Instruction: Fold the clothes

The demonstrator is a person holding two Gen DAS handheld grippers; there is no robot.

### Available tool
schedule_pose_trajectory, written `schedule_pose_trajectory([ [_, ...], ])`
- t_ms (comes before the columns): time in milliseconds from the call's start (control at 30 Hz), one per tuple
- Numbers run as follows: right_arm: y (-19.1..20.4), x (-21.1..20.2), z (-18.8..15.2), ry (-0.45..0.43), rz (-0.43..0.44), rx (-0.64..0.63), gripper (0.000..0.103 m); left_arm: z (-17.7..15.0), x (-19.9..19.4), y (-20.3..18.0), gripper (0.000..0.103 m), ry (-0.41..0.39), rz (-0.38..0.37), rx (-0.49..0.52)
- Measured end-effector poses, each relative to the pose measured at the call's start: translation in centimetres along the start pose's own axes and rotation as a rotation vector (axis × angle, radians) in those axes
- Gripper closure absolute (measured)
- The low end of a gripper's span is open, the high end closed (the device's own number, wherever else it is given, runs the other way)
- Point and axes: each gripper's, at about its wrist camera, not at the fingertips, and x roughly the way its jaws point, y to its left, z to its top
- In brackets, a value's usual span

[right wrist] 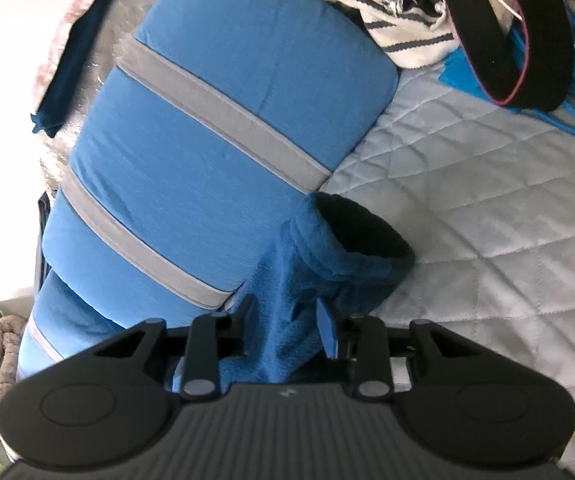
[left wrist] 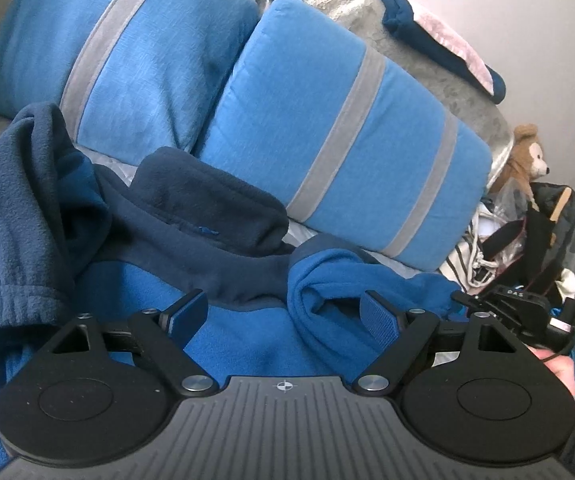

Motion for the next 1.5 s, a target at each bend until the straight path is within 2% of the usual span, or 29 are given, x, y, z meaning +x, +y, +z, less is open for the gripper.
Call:
schedule_pose_trajectory([
  [100,-0.1,0.6,-0.1,0.000,-0.022,0.011,0.072,0.0,0.0,0.0,0.019,0.001,0.001,-0.001],
  [267,-0.8,0.9,-0.1,-0.013,-0.037,0.034,0.092,0.1,0.0,0.1,0.019,-0.001,0.001,-0.006],
  [367,-0.9,0.8,0.1,-0.030,-0.058,0.029,0.096,0.1,0.0,0.2,0.019,-0.001,0.001,-0.006],
  [533,-0.3,0.3,1.0,-0.057,-0.098,-0.007,0.097,0.1,-0.1,0.3,0.019,-0.001,0.007,-0.010],
  [767,0.8,-1.7,4.5,-0.136,-0.143,-0.059,0.097,0.0,-0.1,0.3,0.019,-0.001,0.005,-0.010],
  [900,1.4,-3.3,7.2,-0.199,-0.198,-0.118,0.097,0.0,-0.2,0.3,0.019,-0.006,-0.004,-0.006],
  [1100,1.1,-5.6,11.4,-0.284,-0.320,-0.213,0.097,0.0,-0.2,0.1,0.019,-0.012,-0.009,-0.002],
  [1333,-1.3,-9.5,16.5,-0.354,-0.485,-0.274,0.097,0.1,0.0,0.2,0.019,-0.009,-0.006,-0.014],
  [1500,-4.1,-13.7,18.1,-0.373,-0.570,-0.293,0.098,0.2,-0.1,0.1,0.019,-0.018,-0.015,-0.014],
])
